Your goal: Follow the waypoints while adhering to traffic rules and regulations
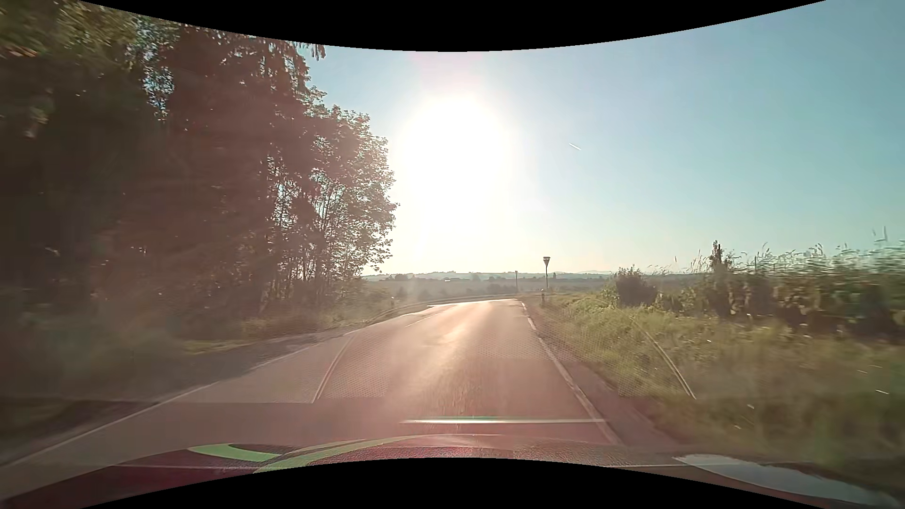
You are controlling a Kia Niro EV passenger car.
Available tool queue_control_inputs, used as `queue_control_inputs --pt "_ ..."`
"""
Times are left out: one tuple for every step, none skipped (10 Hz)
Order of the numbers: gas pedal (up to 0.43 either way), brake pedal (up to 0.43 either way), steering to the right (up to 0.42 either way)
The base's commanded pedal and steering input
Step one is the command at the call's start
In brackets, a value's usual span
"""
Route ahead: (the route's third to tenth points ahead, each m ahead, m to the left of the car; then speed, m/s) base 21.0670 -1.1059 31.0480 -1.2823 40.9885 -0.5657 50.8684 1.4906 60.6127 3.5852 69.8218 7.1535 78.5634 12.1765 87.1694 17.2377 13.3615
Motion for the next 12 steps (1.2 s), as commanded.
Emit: queue_control_inputs --pt "0.000 0.000 0.045" --pt "0.000 0.000 0.048" --pt "0.000 0.000 0.048" --pt "0.000 0.000 0.045" --pt "0.000 0.000 0.037" --pt "0.000 0.000 0.030" --pt "0.000 0.000 0.024" --pt "0.000 0.024 0.022" --pt "0.000 0.061 0.021" --pt "0.000 0.091 0.016" --pt "0.000 0.116 0.011" --pt "0.000 0.134 0.009"
